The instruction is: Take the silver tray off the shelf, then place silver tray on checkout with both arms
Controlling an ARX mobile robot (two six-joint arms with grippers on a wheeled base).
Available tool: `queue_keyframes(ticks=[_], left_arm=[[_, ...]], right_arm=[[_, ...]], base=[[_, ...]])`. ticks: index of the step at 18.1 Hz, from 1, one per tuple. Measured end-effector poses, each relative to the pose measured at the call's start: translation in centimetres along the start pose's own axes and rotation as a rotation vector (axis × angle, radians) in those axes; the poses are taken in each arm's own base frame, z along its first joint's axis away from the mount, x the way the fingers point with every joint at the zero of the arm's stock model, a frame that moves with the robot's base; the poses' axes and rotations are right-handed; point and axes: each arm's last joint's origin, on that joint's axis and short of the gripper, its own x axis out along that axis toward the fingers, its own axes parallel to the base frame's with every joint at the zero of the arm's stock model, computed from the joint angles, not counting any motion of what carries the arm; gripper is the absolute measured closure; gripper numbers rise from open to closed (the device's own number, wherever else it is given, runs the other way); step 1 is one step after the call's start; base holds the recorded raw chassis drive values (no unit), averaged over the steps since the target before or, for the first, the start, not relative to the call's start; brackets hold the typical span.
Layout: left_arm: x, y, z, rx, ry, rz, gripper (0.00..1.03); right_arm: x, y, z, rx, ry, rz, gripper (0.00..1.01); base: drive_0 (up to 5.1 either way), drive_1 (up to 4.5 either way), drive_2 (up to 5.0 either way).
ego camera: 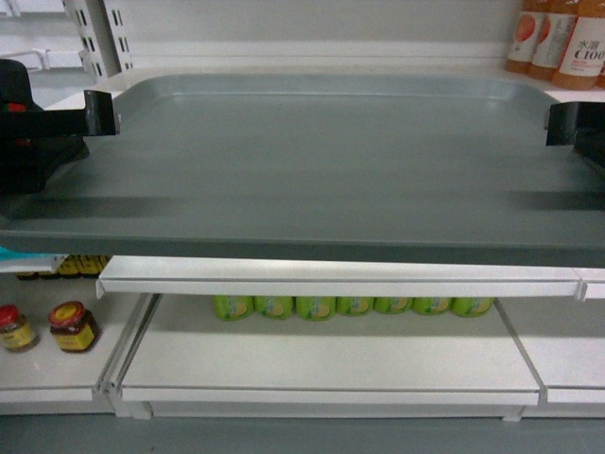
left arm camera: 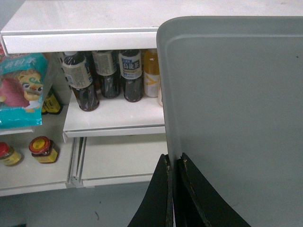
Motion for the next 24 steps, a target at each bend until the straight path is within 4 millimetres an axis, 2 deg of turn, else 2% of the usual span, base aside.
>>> queue_keyframes(ticks=[24], left_arm=[[0.00,-0.03,-0.01,0.000,0.002,-0.001,1.00]], right_arm=[[0.01,-0.03,-0.01,-0.001,0.004,-0.002,0.98]], base=[[0.1,-4.12,4.3]])
